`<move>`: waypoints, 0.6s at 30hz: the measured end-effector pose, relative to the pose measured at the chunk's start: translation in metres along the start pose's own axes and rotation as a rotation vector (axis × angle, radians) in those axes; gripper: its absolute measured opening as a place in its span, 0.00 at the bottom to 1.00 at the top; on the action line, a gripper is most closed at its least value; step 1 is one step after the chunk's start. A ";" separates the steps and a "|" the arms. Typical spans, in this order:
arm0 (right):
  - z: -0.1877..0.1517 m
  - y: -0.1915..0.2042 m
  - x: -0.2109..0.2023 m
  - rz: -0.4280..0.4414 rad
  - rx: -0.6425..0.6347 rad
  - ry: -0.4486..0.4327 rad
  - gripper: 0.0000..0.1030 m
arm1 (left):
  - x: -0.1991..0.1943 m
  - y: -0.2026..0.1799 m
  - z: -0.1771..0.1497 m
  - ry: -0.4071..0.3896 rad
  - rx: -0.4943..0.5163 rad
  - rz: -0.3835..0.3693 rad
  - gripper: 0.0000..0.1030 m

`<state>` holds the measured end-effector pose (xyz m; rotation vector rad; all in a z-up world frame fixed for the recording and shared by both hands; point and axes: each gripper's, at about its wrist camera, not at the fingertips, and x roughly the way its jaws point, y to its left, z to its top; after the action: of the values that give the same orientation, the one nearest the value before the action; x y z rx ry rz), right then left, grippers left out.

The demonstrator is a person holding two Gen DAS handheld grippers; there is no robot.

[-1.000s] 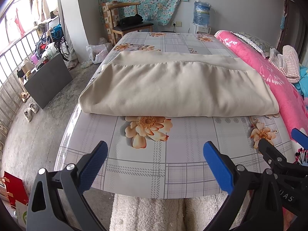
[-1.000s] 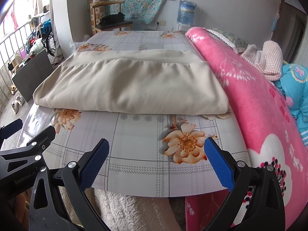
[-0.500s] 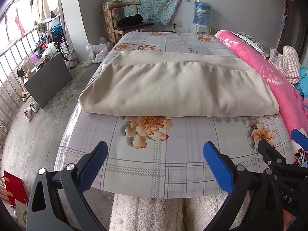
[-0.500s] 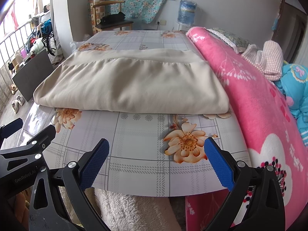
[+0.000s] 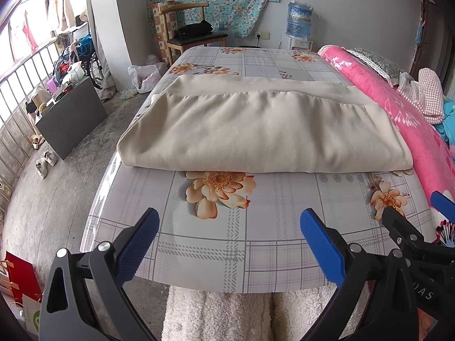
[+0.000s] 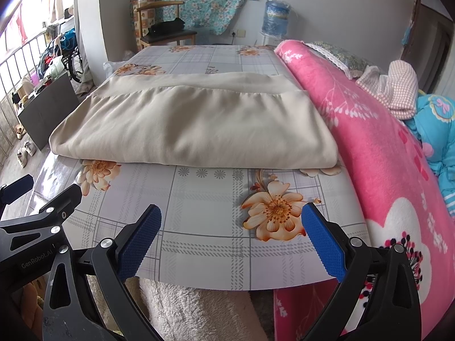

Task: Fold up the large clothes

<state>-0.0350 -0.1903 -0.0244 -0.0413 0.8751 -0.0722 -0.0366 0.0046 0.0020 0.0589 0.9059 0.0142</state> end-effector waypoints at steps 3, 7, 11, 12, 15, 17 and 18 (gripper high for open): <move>0.000 0.000 0.000 0.000 0.000 0.000 0.92 | 0.000 0.000 0.000 0.000 -0.001 0.001 0.95; -0.001 0.000 -0.001 -0.001 -0.001 0.000 0.92 | 0.000 0.000 0.000 0.001 -0.001 0.001 0.95; -0.001 0.000 -0.001 -0.001 -0.002 0.000 0.92 | 0.000 0.000 0.000 0.000 -0.001 0.001 0.95; -0.001 0.000 -0.001 0.000 -0.001 0.001 0.92 | 0.000 0.000 0.000 0.001 -0.001 0.000 0.95; -0.001 0.000 -0.002 -0.002 -0.003 -0.001 0.92 | 0.000 0.000 0.000 0.000 -0.001 0.001 0.95; 0.000 -0.001 -0.002 -0.001 -0.002 0.000 0.92 | 0.000 0.000 0.000 0.001 -0.002 0.000 0.95; 0.000 -0.001 -0.002 -0.002 -0.002 0.000 0.92 | 0.000 0.000 0.000 0.001 -0.002 0.000 0.95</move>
<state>-0.0364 -0.1908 -0.0233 -0.0440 0.8752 -0.0728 -0.0366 0.0048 0.0023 0.0574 0.9066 0.0150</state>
